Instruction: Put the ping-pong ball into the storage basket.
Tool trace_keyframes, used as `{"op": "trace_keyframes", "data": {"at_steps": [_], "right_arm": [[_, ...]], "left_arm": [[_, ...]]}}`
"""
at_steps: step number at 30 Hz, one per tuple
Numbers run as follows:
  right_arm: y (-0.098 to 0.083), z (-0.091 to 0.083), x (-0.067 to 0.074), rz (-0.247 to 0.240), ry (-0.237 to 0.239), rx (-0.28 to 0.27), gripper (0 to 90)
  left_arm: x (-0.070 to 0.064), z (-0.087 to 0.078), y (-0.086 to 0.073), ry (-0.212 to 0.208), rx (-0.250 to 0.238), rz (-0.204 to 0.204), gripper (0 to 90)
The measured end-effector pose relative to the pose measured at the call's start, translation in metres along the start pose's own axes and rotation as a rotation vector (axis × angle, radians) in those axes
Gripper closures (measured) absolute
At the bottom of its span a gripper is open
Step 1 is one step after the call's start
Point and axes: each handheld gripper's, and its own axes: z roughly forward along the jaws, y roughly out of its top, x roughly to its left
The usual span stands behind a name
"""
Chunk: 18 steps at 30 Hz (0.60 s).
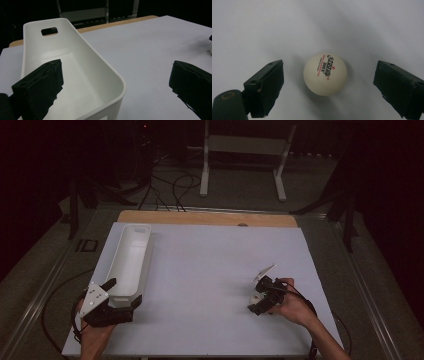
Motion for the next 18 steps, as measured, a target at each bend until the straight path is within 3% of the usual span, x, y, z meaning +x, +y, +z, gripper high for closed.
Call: {"op": "trace_keyframes", "data": {"at_steps": [6,9,12,18], "right_arm": [[0.0016,0.002,0.0017,-0.007,0.005,0.009,13.7],[0.0022,0.0032,0.0031,-0.014,0.004,0.021,20.5],[0.002,0.0048,0.0028,-0.026,0.004,0.038,35.0],[0.0017,0.0066,0.0026,-0.026,0.003,0.051,44.4]], "left_arm": [[0.0,-0.0002,0.0,0.001,-0.002,-0.001,0.0],[0.0001,-0.0004,0.0,0.002,-0.001,-0.001,0.0],[0.0004,-0.0007,0.0,0.002,-0.002,-0.001,0.0],[0.0001,-0.0004,0.0,0.001,0.0,0.001,0.0]]}}
